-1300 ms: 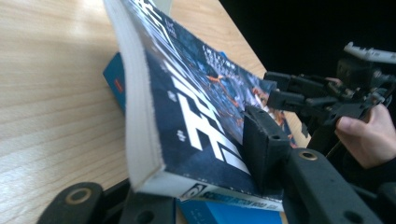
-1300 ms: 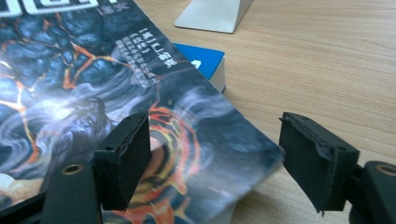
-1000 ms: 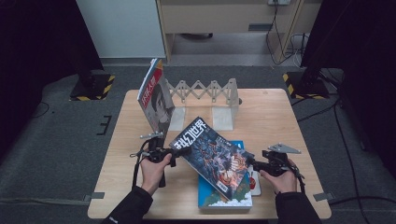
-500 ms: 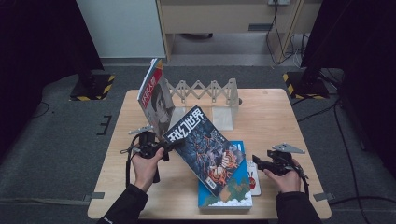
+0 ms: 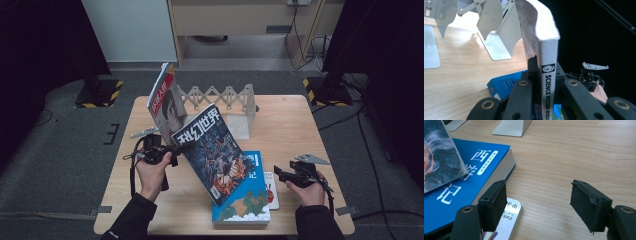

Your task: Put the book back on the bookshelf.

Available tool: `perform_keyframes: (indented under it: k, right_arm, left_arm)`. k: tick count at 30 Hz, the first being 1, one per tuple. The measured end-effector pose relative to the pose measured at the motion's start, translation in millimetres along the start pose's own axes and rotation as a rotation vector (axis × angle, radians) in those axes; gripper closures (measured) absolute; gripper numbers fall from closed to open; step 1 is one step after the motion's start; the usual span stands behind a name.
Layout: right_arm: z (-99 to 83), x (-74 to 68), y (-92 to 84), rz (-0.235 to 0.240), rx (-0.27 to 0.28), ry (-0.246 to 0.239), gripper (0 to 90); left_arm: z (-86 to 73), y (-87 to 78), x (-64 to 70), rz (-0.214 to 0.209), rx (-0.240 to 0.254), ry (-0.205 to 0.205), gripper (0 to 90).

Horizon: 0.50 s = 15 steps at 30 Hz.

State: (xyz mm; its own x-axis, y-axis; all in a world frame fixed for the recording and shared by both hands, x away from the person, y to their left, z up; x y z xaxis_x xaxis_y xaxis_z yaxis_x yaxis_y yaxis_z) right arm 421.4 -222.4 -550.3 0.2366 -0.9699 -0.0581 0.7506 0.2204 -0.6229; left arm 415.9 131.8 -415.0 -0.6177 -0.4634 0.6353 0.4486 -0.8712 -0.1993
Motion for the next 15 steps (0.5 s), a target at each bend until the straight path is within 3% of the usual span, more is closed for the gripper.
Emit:
perform_keyframes:
  k: [2,6,15]
  right_arm:
    - [0.4,0.4,-0.2,-0.001,0.002,0.000,29.4]
    - [-0.1,1.2,0.0,-0.004,-0.001,-0.002,29.5]
    - [0.5,6.2,-1.3,-0.015,0.007,0.001,29.5]
  left_arm:
    - [2.5,1.0,1.0,-0.006,0.004,-0.001,81.8]
    - [15.3,4.2,10.1,-0.011,0.017,0.034,81.9]
    - [51.1,-2.8,35.1,0.087,0.043,0.200,81.9]
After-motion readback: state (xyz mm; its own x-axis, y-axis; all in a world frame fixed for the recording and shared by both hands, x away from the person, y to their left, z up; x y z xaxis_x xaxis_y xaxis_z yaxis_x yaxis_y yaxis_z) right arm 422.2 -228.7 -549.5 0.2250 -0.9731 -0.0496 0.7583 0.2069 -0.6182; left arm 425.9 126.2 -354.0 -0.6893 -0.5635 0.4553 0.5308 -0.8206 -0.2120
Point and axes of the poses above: each handheld gripper's, and its own axes: y roughly forward along the jaws, z roughly out of its top, x roughly to its right, the point moved 8 cm from there along y, roughly forward along the jaws, and after that the axes turned 9 degrees about -z, right-handed, at the moved point
